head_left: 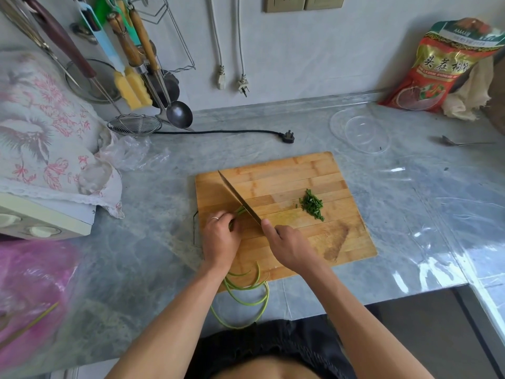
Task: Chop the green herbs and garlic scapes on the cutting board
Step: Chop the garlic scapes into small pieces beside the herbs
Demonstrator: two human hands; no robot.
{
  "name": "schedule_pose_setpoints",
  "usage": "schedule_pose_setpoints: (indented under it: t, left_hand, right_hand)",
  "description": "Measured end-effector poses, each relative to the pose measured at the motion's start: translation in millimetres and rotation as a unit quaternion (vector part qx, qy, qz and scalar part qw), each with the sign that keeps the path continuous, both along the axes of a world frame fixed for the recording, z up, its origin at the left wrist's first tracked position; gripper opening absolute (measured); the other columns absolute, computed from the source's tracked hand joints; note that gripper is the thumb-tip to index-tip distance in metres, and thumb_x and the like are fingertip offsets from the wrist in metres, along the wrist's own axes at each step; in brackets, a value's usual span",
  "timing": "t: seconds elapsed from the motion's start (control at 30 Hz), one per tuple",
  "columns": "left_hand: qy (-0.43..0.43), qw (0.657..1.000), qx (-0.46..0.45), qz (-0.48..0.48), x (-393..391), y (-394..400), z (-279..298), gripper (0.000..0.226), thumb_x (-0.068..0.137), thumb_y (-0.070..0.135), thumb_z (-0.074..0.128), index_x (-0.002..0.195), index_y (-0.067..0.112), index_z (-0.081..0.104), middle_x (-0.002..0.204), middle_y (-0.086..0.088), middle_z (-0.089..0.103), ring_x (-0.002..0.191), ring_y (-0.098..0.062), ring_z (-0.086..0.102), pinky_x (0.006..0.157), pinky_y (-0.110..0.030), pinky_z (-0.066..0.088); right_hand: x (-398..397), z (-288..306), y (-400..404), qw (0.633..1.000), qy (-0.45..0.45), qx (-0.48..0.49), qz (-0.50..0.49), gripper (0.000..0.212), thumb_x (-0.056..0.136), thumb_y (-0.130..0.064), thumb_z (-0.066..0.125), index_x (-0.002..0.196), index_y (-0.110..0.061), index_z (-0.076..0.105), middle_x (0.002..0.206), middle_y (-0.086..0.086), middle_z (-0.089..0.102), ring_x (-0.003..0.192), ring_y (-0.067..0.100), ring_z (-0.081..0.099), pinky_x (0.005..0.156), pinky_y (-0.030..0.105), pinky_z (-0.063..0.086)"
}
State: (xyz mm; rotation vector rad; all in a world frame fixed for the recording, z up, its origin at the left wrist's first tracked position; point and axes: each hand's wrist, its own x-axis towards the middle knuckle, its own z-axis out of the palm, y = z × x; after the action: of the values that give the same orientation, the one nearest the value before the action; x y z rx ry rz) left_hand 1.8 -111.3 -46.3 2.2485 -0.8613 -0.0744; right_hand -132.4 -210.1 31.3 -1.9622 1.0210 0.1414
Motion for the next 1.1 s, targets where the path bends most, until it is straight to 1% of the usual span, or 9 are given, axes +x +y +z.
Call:
schedule_pose_setpoints:
  t: [0.1, 0.2, 0.27, 0.33, 0.43, 0.6, 0.8, 0.93, 1.1]
  left_hand:
    - [-0.009, 1.000, 0.008, -0.001, 0.1, 0.7, -0.8, 0.005, 0.084, 0.010, 0.073, 0.085, 0.006, 0.074, 0.084, -0.005, 0.070, 0.080, -0.028, 0.062, 0.066, -0.037, 0.051]
    - [-0.008, 1.000, 0.005, 0.010, -0.3, -0.6, 0.7, 0.004, 0.084, 0.010, 0.073, 0.085, 0.007, 0.074, 0.083, -0.005, 0.070, 0.079, -0.028, 0.062, 0.065, -0.032, 0.048]
    - [-0.001, 1.000, 0.005, 0.016, -1.0, -0.3, 1.7, 0.007, 0.086, 0.013, 0.071, 0.087, 0.008, 0.073, 0.084, -0.005, 0.069, 0.080, -0.027, 0.062, 0.066, -0.029, 0.045]
    - [0.005, 1.000, 0.006, 0.014, -1.1, -0.7, 2.0, 0.012, 0.090, 0.018, 0.067, 0.094, 0.008, 0.074, 0.087, -0.007, 0.069, 0.084, -0.028, 0.062, 0.068, -0.031, 0.047]
    - [0.002, 1.000, 0.012, 0.001, -1.8, -0.2, 1.3, 0.017, 0.092, 0.015, 0.064, 0.103, 0.009, 0.075, 0.093, -0.010, 0.068, 0.090, -0.030, 0.061, 0.071, -0.037, 0.051]
    - [-0.009, 1.000, 0.018, -0.010, -3.7, 0.4, 6.3, 0.016, 0.092, 0.016, 0.062, 0.100, 0.011, 0.076, 0.091, -0.010, 0.065, 0.088, -0.031, 0.059, 0.069, -0.034, 0.045]
    - [-0.007, 1.000, 0.027, -0.005, -3.2, -0.3, 3.9, 0.016, 0.090, 0.011, 0.063, 0.100, 0.013, 0.076, 0.088, -0.010, 0.064, 0.084, -0.032, 0.059, 0.067, -0.033, 0.044]
    - [-0.007, 1.000, 0.026, -0.009, -2.3, -0.2, 4.1, 0.018, 0.091, 0.010, 0.063, 0.103, 0.014, 0.076, 0.088, -0.009, 0.064, 0.085, -0.030, 0.059, 0.066, -0.029, 0.042]
    - [-0.006, 1.000, 0.019, -0.020, -1.0, 0.4, 2.0, 0.027, 0.093, 0.024, 0.052, 0.103, 0.014, 0.076, 0.089, -0.008, 0.064, 0.086, -0.029, 0.059, 0.067, -0.035, 0.048]
  right_hand:
    - [3.1, 1.4, 3.9, 1.000, 0.002, -0.012, 0.016, 0.060, 0.101, -0.056, 0.031, 0.066, -0.007, 0.039, 0.065, 0.014, 0.049, 0.056, 0.024, 0.042, 0.053, 0.036, 0.029]
    - [2.2, 0.3, 1.1, 1.000, -0.003, -0.019, 0.013, 0.061, 0.099, -0.058, 0.031, 0.065, -0.008, 0.039, 0.064, 0.013, 0.049, 0.057, 0.025, 0.042, 0.056, 0.036, 0.032]
    - [-1.6, 0.8, -0.3, 0.999, -0.011, -0.031, 0.008, 0.061, 0.099, -0.058, 0.030, 0.065, -0.009, 0.040, 0.061, 0.010, 0.048, 0.056, 0.024, 0.042, 0.056, 0.037, 0.035]
    - [-6.7, 3.0, 0.4, 0.999, -0.021, -0.039, 0.008, 0.060, 0.100, -0.056, 0.031, 0.063, -0.009, 0.039, 0.058, 0.007, 0.045, 0.054, 0.022, 0.041, 0.055, 0.036, 0.033]
    - [-12.6, 5.9, 5.7, 0.998, -0.021, -0.047, 0.021, 0.060, 0.100, -0.056, 0.032, 0.062, -0.010, 0.040, 0.057, 0.006, 0.046, 0.054, 0.022, 0.043, 0.053, 0.035, 0.033]
    - [-12.9, 5.3, 10.1, 0.998, 0.008, -0.058, 0.030, 0.060, 0.099, -0.058, 0.030, 0.062, -0.012, 0.042, 0.060, 0.005, 0.048, 0.055, 0.021, 0.046, 0.050, 0.033, 0.032]
    - [-12.0, 9.7, 12.8, 0.996, 0.019, -0.074, 0.049, 0.060, 0.097, -0.062, 0.026, 0.063, -0.015, 0.039, 0.061, 0.004, 0.047, 0.054, 0.020, 0.044, 0.049, 0.032, 0.031]
    - [-10.5, 11.0, 12.3, 0.995, 0.024, -0.077, 0.056, 0.061, 0.096, -0.064, 0.022, 0.063, -0.015, 0.040, 0.061, 0.004, 0.048, 0.054, 0.021, 0.046, 0.049, 0.033, 0.031]
    - [-11.1, 9.1, 14.2, 0.995, 0.031, -0.076, 0.048, 0.063, 0.094, -0.066, 0.021, 0.063, -0.015, 0.041, 0.062, 0.005, 0.049, 0.056, 0.022, 0.047, 0.051, 0.034, 0.033]
